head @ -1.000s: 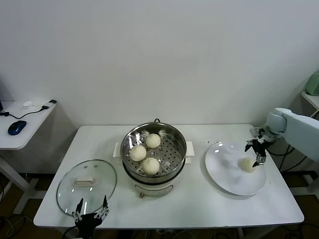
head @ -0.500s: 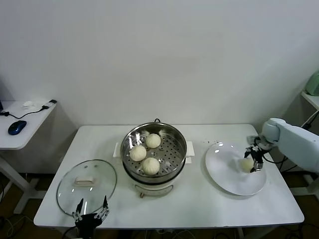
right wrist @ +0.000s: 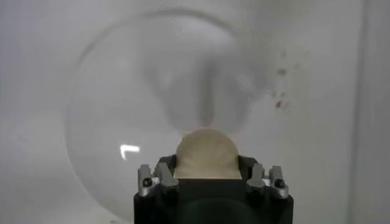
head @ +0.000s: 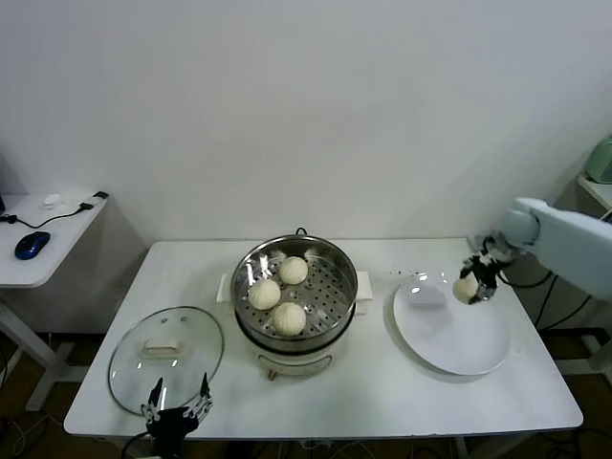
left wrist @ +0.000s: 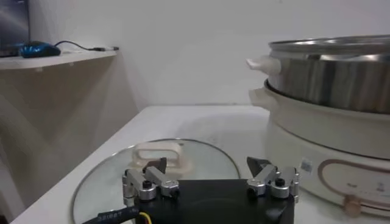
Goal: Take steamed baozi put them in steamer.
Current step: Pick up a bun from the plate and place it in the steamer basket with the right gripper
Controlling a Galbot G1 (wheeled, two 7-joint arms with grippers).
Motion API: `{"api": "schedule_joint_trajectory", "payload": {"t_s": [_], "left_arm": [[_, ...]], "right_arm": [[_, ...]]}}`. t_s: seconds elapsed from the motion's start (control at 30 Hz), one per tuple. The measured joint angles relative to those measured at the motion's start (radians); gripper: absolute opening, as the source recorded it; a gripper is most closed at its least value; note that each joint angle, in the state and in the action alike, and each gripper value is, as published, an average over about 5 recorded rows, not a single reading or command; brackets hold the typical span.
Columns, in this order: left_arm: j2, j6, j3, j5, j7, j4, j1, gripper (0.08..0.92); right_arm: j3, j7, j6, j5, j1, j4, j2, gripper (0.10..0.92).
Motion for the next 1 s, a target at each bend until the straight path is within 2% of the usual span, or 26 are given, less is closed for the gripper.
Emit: {"api": "schedule_joint_trajectory", "payload": {"t_s": [0.27,0.5,0.7,1.0], "left_arm": [[0.003,0.010,0.012,0.002,0.000,-0.015,-0.003,0.823],[0.002,0.015,0.018,-0.003,0.001,-0.021,-0.013,0.823],[0.001,0.014,0.013,-0.010,-0.001,-0.019,-0.014,0.823],[-0.006,0.009,0.018,-0.008,-0.002,-0.006,-0.019,0.823]], "right_arm": [[-0.198,0.038,-0.115,0.325,0.349,0.240,0.108,0.670],[-0.231,0.116,-0.216,0.540,0.452,0.359,0.255,0.670],[-0.239,0.198,-0.290,0.625,0.414,0.385,0.366,0.670],[-0.244,0.303,-0.365,0.640,0.291,0.360,0.447,0.670]]}}
